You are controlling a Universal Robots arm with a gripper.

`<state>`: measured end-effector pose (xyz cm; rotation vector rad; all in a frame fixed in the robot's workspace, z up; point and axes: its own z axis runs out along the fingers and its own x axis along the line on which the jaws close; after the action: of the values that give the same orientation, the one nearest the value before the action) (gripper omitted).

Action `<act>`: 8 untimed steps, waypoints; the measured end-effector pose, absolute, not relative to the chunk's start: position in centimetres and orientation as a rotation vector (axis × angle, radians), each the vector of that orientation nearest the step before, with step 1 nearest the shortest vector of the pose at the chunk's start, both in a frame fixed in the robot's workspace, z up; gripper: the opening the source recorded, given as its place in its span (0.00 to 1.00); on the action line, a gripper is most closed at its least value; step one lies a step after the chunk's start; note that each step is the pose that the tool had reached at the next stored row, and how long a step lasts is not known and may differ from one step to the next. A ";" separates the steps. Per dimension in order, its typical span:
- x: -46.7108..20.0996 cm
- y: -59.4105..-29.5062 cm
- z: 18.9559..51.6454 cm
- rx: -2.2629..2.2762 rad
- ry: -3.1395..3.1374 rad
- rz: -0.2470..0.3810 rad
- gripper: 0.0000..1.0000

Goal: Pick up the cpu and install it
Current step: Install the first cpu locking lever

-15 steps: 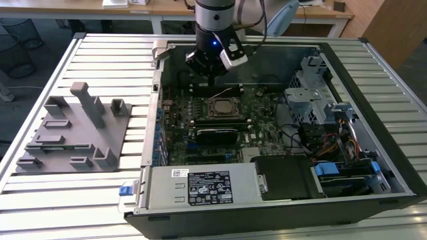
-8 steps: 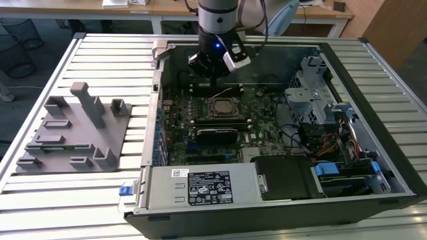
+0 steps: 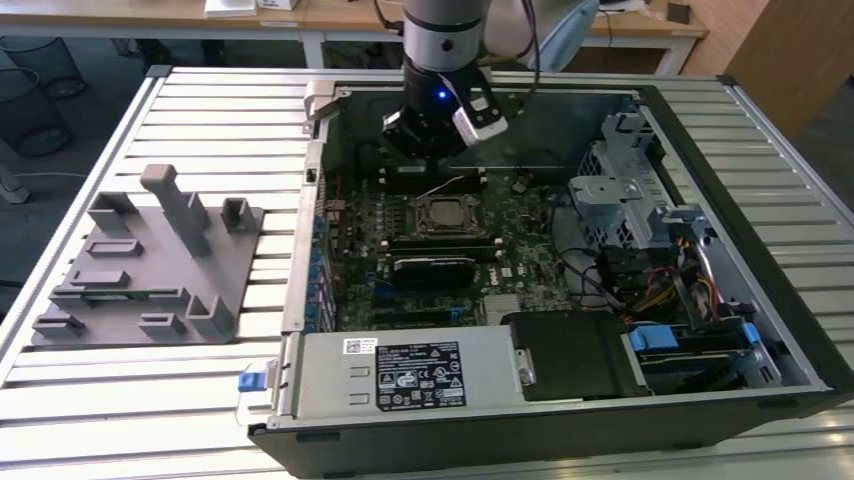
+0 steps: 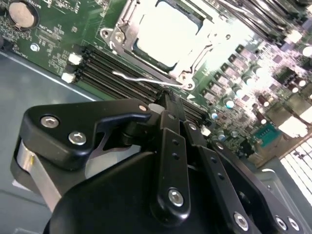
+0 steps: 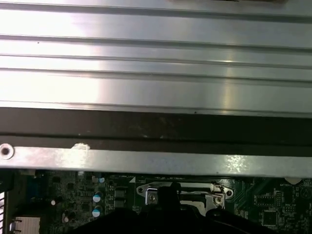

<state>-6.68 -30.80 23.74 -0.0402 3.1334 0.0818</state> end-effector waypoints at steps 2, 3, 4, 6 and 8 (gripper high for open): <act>-6.5 -30.8 23.5 -0.049 3.134 0.080 0.11; -6.3 -30.8 23.4 -0.052 3.134 0.079 0.11; -6.2 -30.8 23.3 -0.056 3.134 0.079 0.11; -5.8 -30.8 23.2 -0.063 3.134 0.078 0.11; -5.5 -30.7 23.1 -0.065 3.133 0.079 0.11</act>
<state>-5.53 -30.73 23.07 -0.0650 3.1335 0.0787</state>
